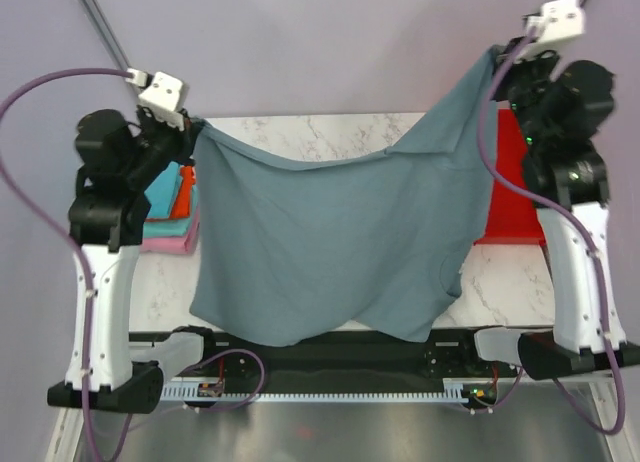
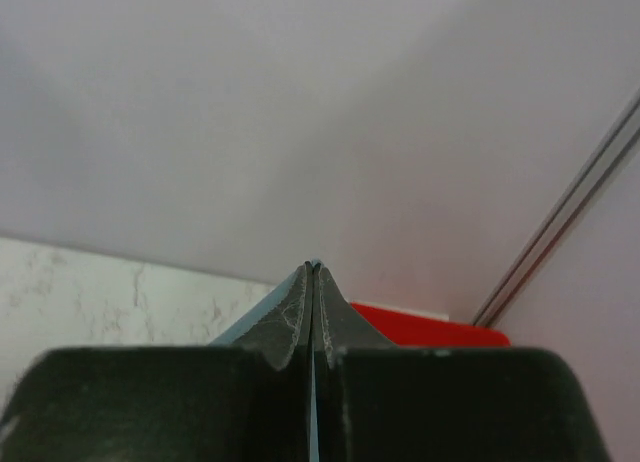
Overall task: Fold and stack the t-shirts
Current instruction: Flatten the tshirt out
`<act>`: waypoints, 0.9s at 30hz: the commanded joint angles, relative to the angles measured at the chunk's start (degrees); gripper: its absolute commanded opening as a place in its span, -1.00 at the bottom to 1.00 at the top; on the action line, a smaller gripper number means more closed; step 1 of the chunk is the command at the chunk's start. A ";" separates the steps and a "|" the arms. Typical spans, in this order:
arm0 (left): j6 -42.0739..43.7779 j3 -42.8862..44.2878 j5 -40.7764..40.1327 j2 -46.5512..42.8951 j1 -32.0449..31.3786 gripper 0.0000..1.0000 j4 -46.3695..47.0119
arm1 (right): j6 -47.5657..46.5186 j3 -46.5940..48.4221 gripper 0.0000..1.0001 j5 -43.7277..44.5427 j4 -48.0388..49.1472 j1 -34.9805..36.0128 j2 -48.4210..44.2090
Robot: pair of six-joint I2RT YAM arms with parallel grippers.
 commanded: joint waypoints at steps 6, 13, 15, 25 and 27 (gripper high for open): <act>0.87 -4.12 -3.32 8.06 0.34 -0.96 9.26 | -2.11 -2.67 -1.00 3.09 12.64 -0.34 11.13; 0.79 6.61 -3.86 8.34 -0.36 -0.96 7.78 | 1.39 8.41 -1.00 1.95 8.62 -0.26 11.77; 0.26 8.72 -2.98 6.06 -0.63 -0.96 6.73 | 2.97 10.09 -1.00 0.64 6.24 -0.26 9.30; -1.15 6.97 2.82 -6.86 -0.19 -0.96 0.67 | 1.40 13.49 -1.00 -0.43 -12.20 -0.26 -10.55; -1.41 8.19 3.26 -9.24 0.16 -0.96 0.04 | 1.05 16.49 -1.00 -0.34 -15.20 -0.34 -11.80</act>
